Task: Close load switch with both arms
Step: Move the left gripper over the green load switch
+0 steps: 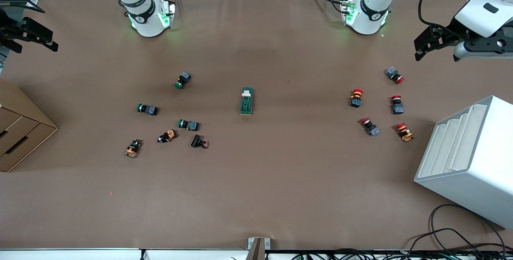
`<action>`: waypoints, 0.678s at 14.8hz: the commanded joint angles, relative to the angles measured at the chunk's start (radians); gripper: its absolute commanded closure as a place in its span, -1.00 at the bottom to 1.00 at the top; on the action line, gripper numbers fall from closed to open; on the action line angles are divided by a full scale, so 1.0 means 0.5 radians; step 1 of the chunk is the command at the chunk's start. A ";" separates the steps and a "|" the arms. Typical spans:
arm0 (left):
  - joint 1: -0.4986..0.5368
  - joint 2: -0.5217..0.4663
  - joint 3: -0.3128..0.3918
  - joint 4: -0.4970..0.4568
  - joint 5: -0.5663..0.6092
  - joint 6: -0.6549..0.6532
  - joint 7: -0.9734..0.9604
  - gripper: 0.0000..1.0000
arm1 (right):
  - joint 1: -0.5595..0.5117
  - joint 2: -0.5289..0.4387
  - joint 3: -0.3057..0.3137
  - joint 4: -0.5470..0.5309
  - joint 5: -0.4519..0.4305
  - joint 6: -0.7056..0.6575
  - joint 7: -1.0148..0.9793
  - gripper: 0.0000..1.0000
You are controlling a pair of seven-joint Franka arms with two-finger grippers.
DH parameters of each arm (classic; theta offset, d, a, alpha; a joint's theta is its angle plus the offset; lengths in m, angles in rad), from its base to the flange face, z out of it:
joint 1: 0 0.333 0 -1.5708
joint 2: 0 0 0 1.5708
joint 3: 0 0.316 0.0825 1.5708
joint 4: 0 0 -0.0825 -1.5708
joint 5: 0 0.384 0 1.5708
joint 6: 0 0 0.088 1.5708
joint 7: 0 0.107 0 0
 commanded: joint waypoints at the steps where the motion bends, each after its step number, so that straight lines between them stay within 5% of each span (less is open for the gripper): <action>1: -0.009 0.028 -0.007 0.046 -0.001 -0.012 0.027 -1.00 | 0.009 -0.042 0.002 -0.045 -0.022 0.005 -0.021 -1.00; 5: -0.061 0.162 -0.053 0.206 -0.029 -0.002 -0.010 -1.00 | 0.009 -0.042 0.002 -0.045 -0.022 0.005 -0.021 -1.00; 10: -0.263 0.334 -0.390 0.120 -0.023 0.325 -0.610 -1.00 | 0.009 -0.027 -0.001 -0.021 -0.028 0.002 -0.018 -1.00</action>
